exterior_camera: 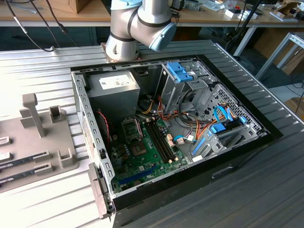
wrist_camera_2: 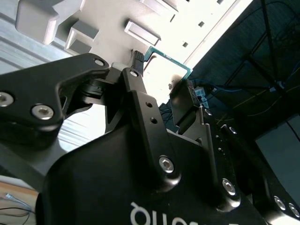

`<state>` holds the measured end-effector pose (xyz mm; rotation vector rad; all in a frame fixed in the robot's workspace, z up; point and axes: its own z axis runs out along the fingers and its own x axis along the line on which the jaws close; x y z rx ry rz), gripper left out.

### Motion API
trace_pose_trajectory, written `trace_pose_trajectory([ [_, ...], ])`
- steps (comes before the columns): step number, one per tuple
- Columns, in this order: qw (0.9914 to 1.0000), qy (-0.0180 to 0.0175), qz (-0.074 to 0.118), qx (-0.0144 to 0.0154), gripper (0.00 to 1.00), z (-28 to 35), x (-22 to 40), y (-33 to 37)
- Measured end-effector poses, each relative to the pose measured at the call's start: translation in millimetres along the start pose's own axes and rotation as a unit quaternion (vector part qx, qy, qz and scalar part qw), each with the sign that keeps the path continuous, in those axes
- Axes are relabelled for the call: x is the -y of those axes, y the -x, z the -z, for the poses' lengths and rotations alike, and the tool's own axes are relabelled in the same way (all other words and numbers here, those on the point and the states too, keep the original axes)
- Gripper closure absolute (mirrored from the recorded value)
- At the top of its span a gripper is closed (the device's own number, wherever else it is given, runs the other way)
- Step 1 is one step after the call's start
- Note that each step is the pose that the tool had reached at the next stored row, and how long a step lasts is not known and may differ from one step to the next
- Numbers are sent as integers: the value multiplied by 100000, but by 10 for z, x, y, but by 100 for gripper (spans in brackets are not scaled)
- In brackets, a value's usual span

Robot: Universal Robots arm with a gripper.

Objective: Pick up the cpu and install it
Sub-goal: 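Pick up the cpu and move it towards the insertion slot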

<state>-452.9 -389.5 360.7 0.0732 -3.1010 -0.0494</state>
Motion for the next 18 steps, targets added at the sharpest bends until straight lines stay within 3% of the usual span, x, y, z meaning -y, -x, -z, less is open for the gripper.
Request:
trace_pose_trajectory([
  [18,100000,0,0,5,53,78,-3,-3],
])
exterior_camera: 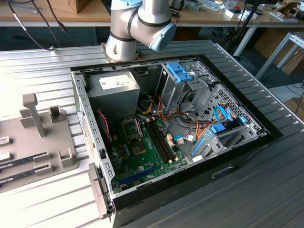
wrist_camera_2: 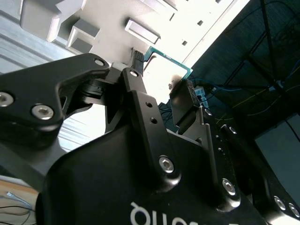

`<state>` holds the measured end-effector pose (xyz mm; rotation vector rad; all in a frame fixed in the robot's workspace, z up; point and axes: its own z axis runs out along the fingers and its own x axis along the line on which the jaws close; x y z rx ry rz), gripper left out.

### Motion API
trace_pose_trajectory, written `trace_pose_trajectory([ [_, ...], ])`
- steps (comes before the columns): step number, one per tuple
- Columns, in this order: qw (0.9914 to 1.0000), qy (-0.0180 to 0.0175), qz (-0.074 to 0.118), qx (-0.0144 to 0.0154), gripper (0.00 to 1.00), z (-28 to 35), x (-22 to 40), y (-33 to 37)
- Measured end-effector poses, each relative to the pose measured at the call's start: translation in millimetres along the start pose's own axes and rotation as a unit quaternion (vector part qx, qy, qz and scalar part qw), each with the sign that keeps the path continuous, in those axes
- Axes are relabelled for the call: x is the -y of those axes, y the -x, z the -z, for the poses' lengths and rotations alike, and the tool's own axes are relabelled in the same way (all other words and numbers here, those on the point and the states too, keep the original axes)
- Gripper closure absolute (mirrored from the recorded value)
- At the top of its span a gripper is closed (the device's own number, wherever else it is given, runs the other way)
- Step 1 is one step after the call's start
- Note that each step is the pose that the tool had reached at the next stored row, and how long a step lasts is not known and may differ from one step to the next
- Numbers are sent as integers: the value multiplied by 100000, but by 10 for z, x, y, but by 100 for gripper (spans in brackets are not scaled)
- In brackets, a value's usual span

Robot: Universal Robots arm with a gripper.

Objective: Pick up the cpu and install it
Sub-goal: 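Pick up the cpu and move it towards the insertion slot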

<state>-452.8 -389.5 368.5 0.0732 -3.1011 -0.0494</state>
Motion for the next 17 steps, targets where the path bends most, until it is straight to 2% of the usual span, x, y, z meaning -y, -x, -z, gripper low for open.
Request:
trace_pose_trajectory([
  [17,100000,0,-2,-5,53,63,-2,-3],
])
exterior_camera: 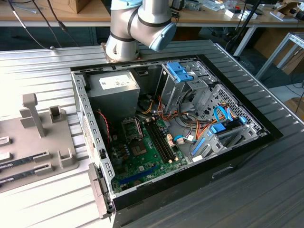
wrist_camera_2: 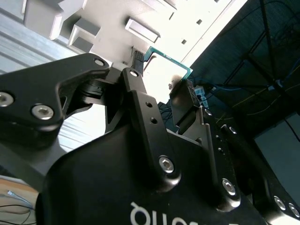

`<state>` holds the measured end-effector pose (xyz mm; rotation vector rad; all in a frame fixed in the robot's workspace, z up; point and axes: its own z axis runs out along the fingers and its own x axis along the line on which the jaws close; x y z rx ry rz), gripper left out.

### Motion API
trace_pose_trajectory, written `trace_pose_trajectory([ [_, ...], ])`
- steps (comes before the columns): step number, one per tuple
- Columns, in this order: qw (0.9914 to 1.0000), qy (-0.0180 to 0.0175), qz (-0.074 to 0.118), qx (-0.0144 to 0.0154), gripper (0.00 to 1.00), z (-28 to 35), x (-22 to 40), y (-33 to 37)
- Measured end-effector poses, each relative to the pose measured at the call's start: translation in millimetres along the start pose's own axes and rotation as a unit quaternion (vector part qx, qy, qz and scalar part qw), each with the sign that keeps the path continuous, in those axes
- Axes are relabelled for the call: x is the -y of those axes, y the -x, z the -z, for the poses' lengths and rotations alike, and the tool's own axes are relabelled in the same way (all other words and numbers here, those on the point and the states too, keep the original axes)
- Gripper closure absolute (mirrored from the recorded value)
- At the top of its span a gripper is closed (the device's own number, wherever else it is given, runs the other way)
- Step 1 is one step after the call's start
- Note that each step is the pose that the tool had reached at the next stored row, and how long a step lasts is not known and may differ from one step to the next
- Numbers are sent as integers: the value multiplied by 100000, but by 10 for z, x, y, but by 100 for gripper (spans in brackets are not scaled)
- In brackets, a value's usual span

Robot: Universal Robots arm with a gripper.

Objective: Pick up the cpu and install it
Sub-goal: 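Pick up the cpu and move it towards the insertion slot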

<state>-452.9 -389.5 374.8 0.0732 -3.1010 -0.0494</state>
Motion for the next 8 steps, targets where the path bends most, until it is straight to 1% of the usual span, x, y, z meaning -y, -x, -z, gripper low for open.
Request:
trace_pose_trajectory([
  [8,100000,-3,1,-4,53,28,-1,-1],
])
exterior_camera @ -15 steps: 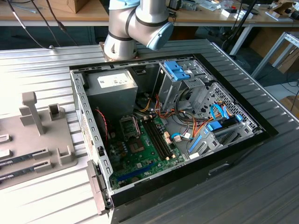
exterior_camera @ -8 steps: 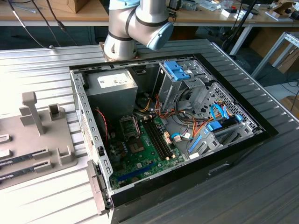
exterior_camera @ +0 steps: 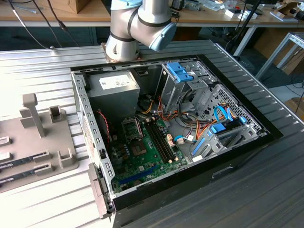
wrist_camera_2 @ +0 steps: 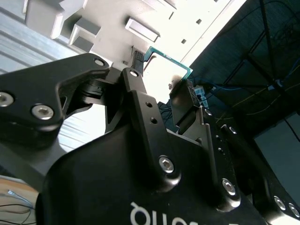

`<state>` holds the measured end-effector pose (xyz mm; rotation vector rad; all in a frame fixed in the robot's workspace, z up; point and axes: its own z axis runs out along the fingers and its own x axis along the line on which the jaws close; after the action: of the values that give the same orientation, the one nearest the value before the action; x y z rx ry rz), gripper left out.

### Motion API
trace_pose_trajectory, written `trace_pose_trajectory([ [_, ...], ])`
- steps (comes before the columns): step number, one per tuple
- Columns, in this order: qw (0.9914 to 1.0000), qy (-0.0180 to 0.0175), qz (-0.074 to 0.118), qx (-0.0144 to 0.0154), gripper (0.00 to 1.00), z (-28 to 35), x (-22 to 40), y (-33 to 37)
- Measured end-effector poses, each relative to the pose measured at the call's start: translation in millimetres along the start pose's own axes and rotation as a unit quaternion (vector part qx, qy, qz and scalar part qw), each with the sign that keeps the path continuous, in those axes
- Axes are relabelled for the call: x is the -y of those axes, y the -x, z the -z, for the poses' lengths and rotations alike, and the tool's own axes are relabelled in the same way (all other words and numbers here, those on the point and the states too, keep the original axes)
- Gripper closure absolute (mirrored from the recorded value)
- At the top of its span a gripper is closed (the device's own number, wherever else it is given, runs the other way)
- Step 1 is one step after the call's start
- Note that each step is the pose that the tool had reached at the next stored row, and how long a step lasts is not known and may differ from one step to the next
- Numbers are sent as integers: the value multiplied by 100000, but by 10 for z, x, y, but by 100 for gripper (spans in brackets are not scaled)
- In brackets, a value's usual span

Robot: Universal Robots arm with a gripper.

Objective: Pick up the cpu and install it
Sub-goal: 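Pick up the cpu and move it towards the insertion slot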

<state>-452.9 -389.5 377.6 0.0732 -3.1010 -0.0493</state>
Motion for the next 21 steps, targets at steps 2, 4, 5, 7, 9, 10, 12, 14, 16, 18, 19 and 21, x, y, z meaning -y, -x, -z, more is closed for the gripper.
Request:
trace_pose_trajectory([
  [2,100000,5,1,5,53,8,0,0],
  [4,100000,4,-1,3,53,17,-1,-1],
  [5,100000,3,0,4,53,20,-1,-1],
  [7,100000,3,-2,1,53,30,-1,-1],
  [9,100000,1,-1,-1,53,39,-1,-1],
  [10,100000,3,1,2,53,46,-1,-2],
  [12,100000,6,0,6,53,54,-2,-2],
  [14,100000,3,-1,2,53,63,-2,-3],
  [16,100000,2,0,-1,53,76,-2,-3],
  [18,100000,4,-2,5,53,82,-3,-3],
  [19,100000,2,0,2,53,88,-3,-3],
  [21,100000,3,0,1,53,95,-3,-4],
])
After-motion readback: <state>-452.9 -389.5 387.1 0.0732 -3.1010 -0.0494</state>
